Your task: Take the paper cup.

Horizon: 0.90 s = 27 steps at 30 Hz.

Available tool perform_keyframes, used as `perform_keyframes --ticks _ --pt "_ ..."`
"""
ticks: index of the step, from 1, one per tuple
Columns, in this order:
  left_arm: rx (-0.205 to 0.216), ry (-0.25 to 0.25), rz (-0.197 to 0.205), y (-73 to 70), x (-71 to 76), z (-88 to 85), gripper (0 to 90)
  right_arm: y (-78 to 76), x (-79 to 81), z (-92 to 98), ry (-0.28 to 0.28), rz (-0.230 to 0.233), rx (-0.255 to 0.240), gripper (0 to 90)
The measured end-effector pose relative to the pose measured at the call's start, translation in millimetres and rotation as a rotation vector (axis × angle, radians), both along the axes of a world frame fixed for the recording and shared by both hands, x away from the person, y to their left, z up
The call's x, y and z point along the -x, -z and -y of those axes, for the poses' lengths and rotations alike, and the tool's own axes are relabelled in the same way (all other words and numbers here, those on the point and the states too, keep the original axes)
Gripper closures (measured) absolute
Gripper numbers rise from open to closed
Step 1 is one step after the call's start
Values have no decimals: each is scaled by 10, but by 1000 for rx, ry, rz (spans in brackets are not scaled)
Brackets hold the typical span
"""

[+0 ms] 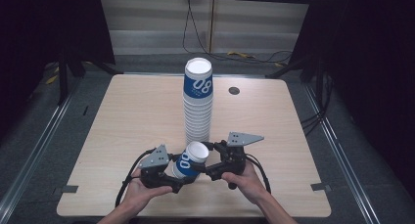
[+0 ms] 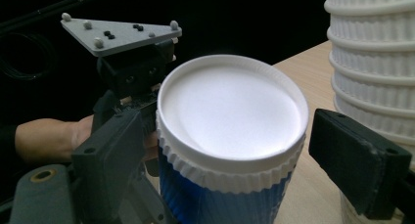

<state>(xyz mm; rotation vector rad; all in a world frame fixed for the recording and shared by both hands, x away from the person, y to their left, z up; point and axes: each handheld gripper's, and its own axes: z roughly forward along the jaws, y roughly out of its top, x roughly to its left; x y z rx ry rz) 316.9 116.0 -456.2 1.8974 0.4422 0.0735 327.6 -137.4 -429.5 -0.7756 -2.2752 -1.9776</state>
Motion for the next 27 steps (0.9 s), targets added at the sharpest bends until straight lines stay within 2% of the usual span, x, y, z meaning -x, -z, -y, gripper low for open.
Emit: perform_keyframes --ticks 5,9,13,15,18,22,24,27 --pt "-17 -5 -23 -6 -31 -48 231 -5 -19 58 -2 -18 9 134" --pt "-60 -8 0 -28 -35 -81 231 -10 -22 104 -2 -25 37 137" --pt "-87 5 -35 -37 -53 -104 232 -19 -6 136 5 -15 118 192" --pt "-113 4 -25 -43 -52 -109 232 -20 8 137 3 -9 153 187" --pt "-121 12 -32 -52 -57 -121 232 -23 15 136 -6 -2 196 181" --pt "-190 5 -30 -64 -59 -120 233 -26 22 142 -21 -1 252 179" --pt "-204 21 -46 -54 -52 -98 234 -26 19 145 -25 2 295 180" --pt "-239 36 -45 -55 -47 -70 234 -22 13 141 -35 8 334 192"
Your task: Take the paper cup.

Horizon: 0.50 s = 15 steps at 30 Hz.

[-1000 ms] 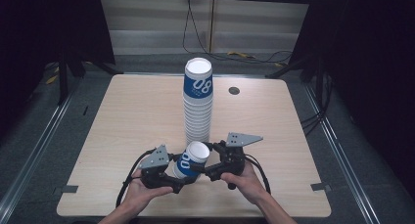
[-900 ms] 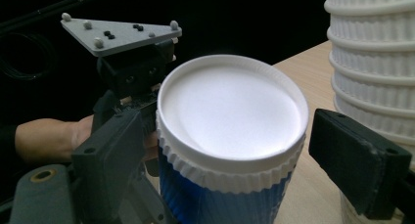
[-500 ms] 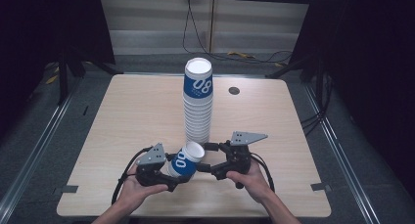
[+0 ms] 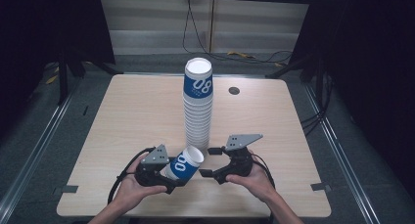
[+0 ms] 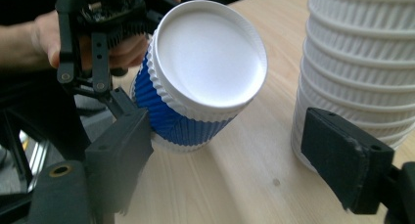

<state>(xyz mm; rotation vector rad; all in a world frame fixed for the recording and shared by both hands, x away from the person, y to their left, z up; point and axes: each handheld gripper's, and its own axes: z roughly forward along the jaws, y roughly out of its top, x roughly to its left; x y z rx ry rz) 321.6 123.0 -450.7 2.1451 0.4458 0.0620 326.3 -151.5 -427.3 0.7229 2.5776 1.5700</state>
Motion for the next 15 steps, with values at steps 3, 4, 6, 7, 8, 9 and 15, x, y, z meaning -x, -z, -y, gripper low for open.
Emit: perform_keyframes --ticks 3,4,6,7,8,9,15 --pt "-20 6 11 -11 -3 19 235 12 2 -14 -10 -14 52 182" --pt "-25 5 14 -12 0 30 234 18 -1 -15 -19 -23 67 181" --pt "-37 15 12 -19 -5 47 235 18 0 -16 -31 -24 96 179" --pt "-45 22 11 -17 -10 64 235 18 -2 -17 -42 -26 102 177" --pt "-64 32 17 -18 -9 81 235 10 -3 -16 -51 -33 117 174" --pt "-87 42 29 -17 -7 99 235 5 -4 -19 -52 -24 130 172" --pt "-148 91 18 12 -9 187 236 -31 13 -46 -67 2 188 183"
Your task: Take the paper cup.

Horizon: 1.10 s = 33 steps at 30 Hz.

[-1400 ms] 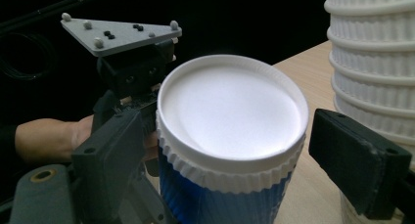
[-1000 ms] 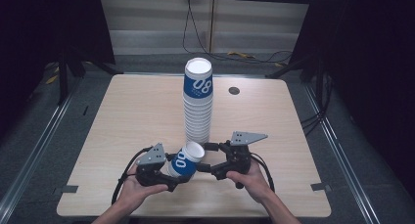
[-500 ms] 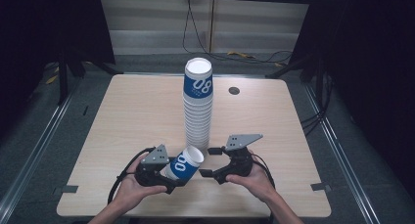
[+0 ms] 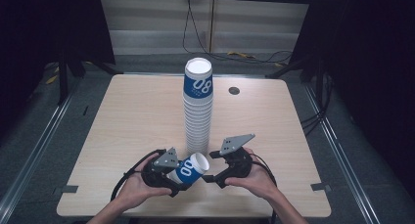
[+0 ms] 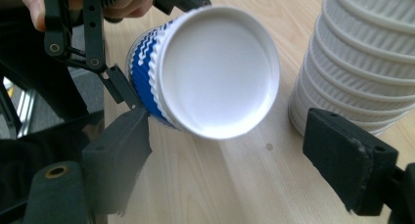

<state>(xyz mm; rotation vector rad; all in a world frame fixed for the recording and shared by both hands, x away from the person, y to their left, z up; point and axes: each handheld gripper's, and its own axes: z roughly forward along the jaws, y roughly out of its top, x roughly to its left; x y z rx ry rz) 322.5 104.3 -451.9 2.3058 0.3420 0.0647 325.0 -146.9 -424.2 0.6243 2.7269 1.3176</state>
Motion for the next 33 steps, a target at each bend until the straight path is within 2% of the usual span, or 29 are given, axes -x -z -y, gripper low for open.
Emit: perform_keyframes --ticks 3,4,6,12,14,15,17,23,26,33 --pt "-33 15 22 -12 4 33 234 -15 1 -20 -20 6 39 188" --pt "-52 17 18 -24 5 41 234 -23 -1 -22 -24 3 49 188" --pt "-66 22 24 -36 -5 70 234 -31 -2 -33 -38 7 71 193" --pt "-84 37 41 -64 -19 137 235 -34 -20 -82 -90 -19 145 185" --pt "-113 55 46 -71 -20 147 235 -37 -36 -100 -114 -30 167 174" --pt "-105 50 45 -56 -12 159 235 -37 -36 -100 -114 -30 167 174" --pt "-137 65 54 -51 -10 175 235 -43 -47 -111 -124 -33 184 174" --pt "-163 105 51 -7 5 244 235 -30 -76 -169 -165 -56 226 187" --pt "-186 124 55 -2 18 265 235 -17 -97 -212 -203 -89 244 205" --pt "-189 138 63 5 41 290 235 22 -119 -276 -220 -110 263 205"
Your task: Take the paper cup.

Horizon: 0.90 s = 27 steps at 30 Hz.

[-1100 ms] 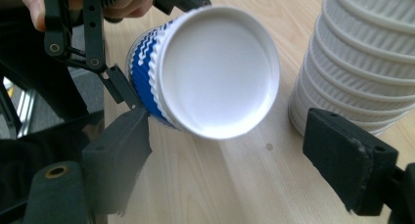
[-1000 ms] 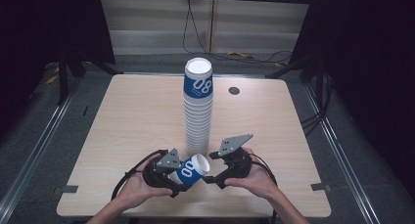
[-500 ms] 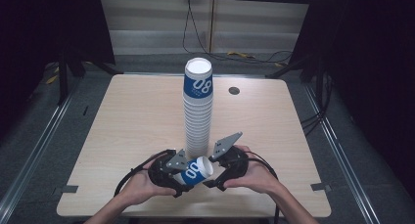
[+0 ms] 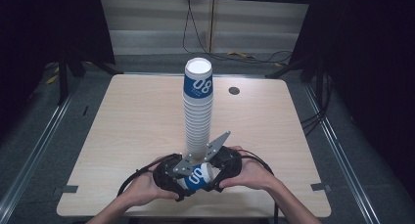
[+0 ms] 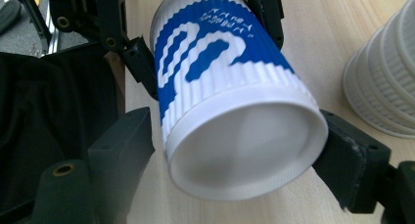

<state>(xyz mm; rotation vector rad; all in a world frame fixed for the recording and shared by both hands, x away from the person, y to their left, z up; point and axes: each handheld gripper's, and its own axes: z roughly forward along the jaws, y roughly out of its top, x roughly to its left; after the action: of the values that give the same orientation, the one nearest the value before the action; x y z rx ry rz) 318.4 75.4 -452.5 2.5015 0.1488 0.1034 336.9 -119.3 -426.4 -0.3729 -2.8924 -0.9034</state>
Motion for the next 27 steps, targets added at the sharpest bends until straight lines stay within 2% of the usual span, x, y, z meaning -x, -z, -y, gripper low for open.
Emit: perform_keyframes --ticks 1,3,5,8,9,12,16,22,27 --pt "-6 1 -2 -3 3 1 235 6 -1 -8 -4 1 3 206" --pt "13 13 -1 10 3 11 234 13 -1 -20 -16 -8 -1 230" --pt "-9 15 -15 7 7 13 234 23 10 -36 -27 -11 3 234" --pt "-12 20 -6 27 16 24 234 49 0 -45 -33 -28 13 242" --pt "-28 29 -10 21 15 25 234 60 -2 -50 -39 -35 12 242" --pt "-28 29 1 48 26 44 234 80 -11 -63 -45 -52 20 234" --pt "-29 48 -17 36 26 43 233 94 -17 -76 -59 -55 22 254" --pt "-32 55 4 52 57 50 232 100 -9 -95 -50 -83 16 270" --pt "-13 63 7 50 55 43 226 88 1 -91 -57 -61 13 287"
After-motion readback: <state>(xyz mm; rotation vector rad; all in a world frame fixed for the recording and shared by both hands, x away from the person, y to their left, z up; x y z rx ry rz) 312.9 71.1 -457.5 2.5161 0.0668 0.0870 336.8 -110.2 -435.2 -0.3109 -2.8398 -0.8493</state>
